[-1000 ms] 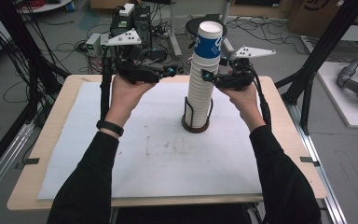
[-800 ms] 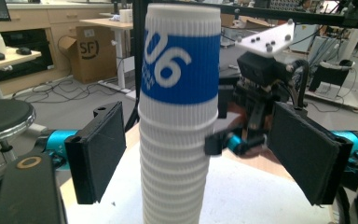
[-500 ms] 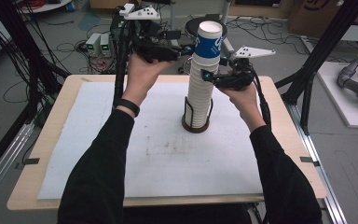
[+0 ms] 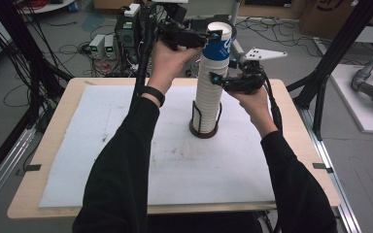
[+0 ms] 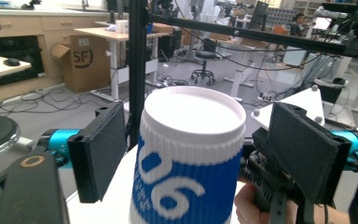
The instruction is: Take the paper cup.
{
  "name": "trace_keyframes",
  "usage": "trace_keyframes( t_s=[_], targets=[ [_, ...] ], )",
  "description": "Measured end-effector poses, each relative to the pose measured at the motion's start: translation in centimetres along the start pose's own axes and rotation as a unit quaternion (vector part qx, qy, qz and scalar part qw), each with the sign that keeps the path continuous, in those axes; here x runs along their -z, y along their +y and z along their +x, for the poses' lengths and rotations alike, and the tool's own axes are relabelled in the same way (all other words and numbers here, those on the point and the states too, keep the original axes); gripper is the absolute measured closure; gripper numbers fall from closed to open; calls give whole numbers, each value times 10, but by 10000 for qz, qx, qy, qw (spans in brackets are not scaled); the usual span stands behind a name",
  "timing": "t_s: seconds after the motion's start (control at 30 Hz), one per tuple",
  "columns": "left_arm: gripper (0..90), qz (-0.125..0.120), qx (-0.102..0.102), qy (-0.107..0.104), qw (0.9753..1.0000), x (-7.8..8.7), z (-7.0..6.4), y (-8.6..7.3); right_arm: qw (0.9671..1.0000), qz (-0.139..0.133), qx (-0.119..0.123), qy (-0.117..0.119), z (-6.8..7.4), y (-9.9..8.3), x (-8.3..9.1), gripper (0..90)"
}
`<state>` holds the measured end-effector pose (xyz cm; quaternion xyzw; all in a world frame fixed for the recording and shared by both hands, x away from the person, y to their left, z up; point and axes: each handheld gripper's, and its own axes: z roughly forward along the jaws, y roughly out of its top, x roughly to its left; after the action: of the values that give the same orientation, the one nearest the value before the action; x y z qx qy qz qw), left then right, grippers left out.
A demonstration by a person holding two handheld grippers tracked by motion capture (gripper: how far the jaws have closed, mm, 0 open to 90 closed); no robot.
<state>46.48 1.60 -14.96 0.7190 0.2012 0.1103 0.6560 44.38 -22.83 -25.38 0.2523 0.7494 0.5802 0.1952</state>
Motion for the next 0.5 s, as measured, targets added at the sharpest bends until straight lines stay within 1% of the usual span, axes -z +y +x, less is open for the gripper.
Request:
trace_keyframes(
  t_s=[0.07,0.13,0.17,0.23,0.3,0.4,0.43,0.5],
  targets=[
    [205,79,10,15,10000,-5,2,0,10000,7,4,-2,0,0,0,146],
    [206,30,54,-8,10000,-8,3,0,10000,10,23,2,0,0,0,146],
    [213,19,71,-60,10000,-10,4,1,10000,15,24,-3,0,0,1,146],
    [236,47,97,-102,9999,-12,5,1,10000,22,34,-2,0,0,1,146],
    [238,68,117,-99,9999,-13,6,1,10000,13,49,-7,0,0,0,146],
    [278,55,155,-210,9996,-14,8,0,10000,25,50,-16,0,0,1,146],
    [285,47,185,-216,9996,-14,8,0,10000,24,42,-24,0,0,1,147],
    [287,50,181,-206,9996,-14,8,0,10000,23,45,-25,0,0,1,147]
  ],
)
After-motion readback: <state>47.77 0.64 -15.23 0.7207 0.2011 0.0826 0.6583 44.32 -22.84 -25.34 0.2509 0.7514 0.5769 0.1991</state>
